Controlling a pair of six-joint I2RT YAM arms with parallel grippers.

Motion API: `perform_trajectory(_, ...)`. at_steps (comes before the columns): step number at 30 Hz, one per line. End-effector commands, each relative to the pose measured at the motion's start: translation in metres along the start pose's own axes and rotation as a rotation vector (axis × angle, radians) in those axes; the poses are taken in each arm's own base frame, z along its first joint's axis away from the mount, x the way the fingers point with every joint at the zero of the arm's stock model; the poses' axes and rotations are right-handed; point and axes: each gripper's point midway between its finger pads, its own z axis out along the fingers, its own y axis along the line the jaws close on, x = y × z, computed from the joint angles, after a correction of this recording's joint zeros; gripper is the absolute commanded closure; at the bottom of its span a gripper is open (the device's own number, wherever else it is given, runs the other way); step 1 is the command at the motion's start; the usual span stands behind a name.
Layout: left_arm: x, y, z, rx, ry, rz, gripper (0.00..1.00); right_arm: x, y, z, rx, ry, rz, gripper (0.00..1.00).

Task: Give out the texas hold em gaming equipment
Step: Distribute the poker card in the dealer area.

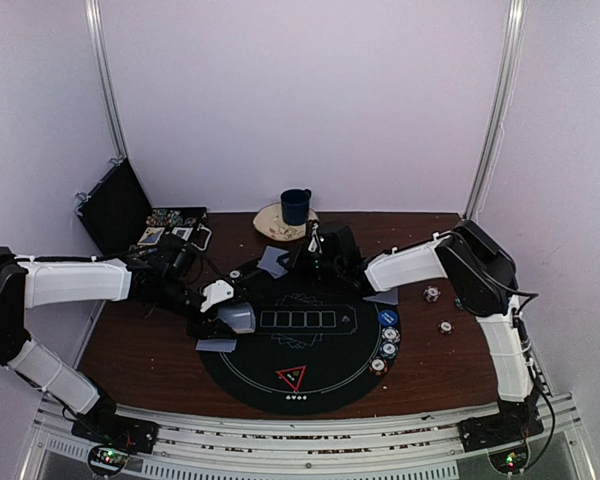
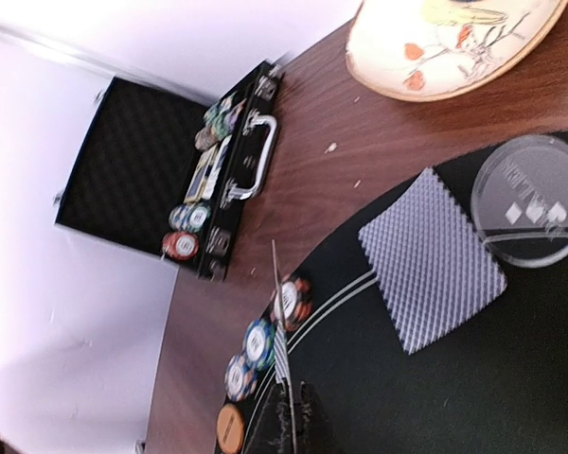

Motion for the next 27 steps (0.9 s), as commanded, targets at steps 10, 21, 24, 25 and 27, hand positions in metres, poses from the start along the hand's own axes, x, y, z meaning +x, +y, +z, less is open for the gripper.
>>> perform_trajectory(10,-0.012,0.002,-0.002,-0.003,-0.037,0.034,0.94,-0.021,-0.046,0.046,0.045,-0.202,0.173,1.0)
perform_trajectory(21,-0.01,0.001,0.0,0.003,-0.033,0.032,0.94,-0.014,-0.067,0.053,0.08,-0.22,0.189,0.95)
perform_trajectory(24,-0.01,0.002,0.0,0.003,-0.032,0.031,0.94,-0.013,-0.069,0.054,0.079,-0.223,0.194,0.95)
perform_trajectory(25,-0.01,0.001,0.001,0.004,-0.031,0.031,0.94,-0.013,-0.069,0.055,0.079,-0.224,0.196,0.95)
perform_trajectory(27,-0.009,0.001,0.001,0.005,-0.03,0.03,0.94,-0.013,-0.071,0.057,0.081,-0.225,0.197,0.95)
